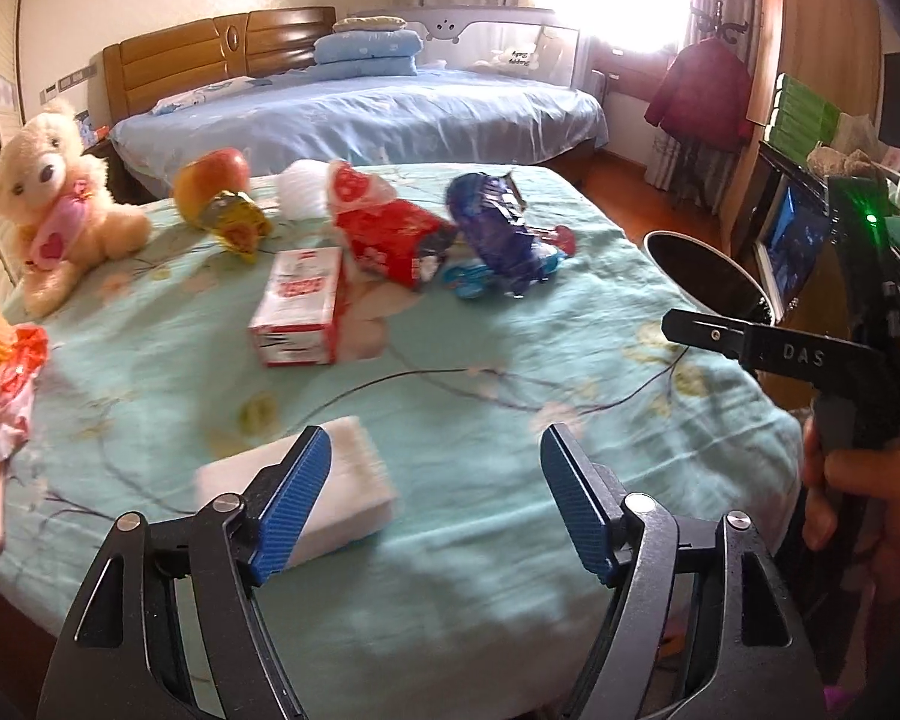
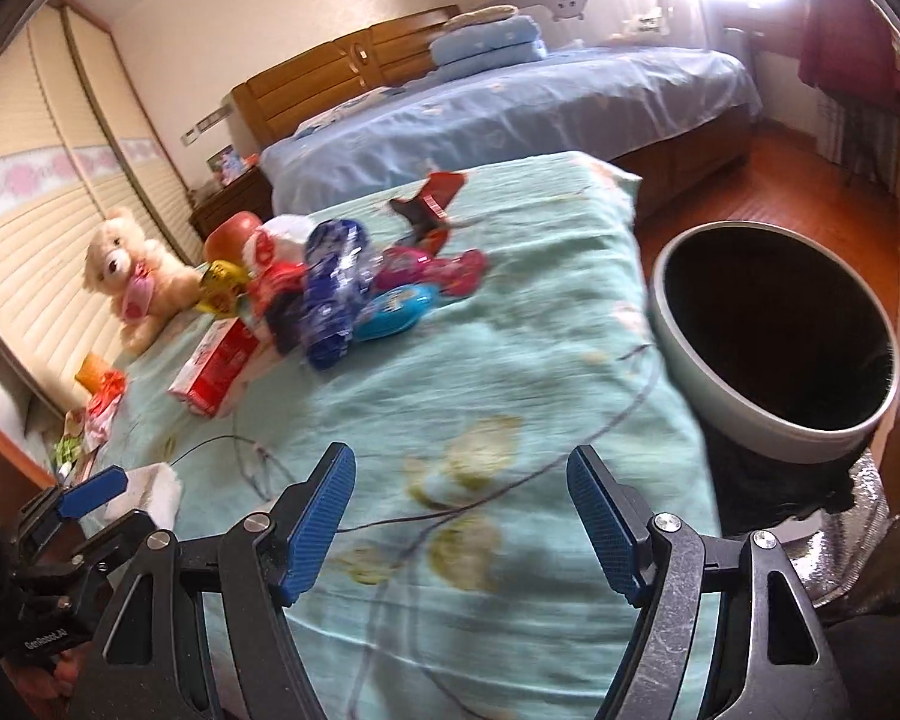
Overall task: Collect trash
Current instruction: 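Move both tools back toward the white sponge and blue wrapper, then grasp the white sponge with left tool while right tool grasps blue Oreo wrapper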
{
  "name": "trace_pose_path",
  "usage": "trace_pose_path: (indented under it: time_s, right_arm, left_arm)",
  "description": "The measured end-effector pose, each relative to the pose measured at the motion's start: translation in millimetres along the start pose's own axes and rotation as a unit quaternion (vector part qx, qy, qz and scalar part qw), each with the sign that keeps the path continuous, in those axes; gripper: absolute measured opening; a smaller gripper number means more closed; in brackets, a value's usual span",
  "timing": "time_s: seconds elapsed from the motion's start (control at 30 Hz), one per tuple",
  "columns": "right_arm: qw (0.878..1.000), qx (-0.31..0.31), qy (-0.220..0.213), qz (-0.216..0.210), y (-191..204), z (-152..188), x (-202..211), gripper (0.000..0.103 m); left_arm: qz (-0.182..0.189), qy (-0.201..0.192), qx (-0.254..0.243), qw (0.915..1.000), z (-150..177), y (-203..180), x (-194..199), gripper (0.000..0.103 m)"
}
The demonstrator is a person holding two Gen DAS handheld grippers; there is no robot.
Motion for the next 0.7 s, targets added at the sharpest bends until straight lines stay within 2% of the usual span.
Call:
trace_pose_path:
  time_s: [0.17, 0.37, 0.53, 0.7]
  right_arm:
    - [1.0, 0.015, 0.008, -0.013, 20, -1, -11, 0.075]
    - [0.999, 0.025, 0.014, -0.021, 34, -5, -24, 0.075]
    - [0.999, 0.042, 0.015, -0.022, 46, -14, -36, 0.075]
    - [0.998, 0.05, 0.013, -0.021, 53, -28, -51, 0.075]
  left_arm:
    - [-0.01, -0.006, -0.026, 0.9996, 4, 30, 10, 0.081]
    - [-0.001, 0.012, -0.066, 0.9977, 10, 59, 10, 0.086]
    - [0.003, 0.036, -0.096, 0.9947, 19, 66, -4, 0.086]
    - [0.012, 0.042, -0.1, 0.994, 25, 63, -15, 0.085]
Point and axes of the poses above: each gripper's, at about its wrist camera, not at the fingertips, and x roughly against the way its jaws point, y to its left, z to its underside, the point moved 2 cm from there along -x, roughly the way its jaws point, and after that the axes turned 5 degrees about -z, right-handed, at the moved point
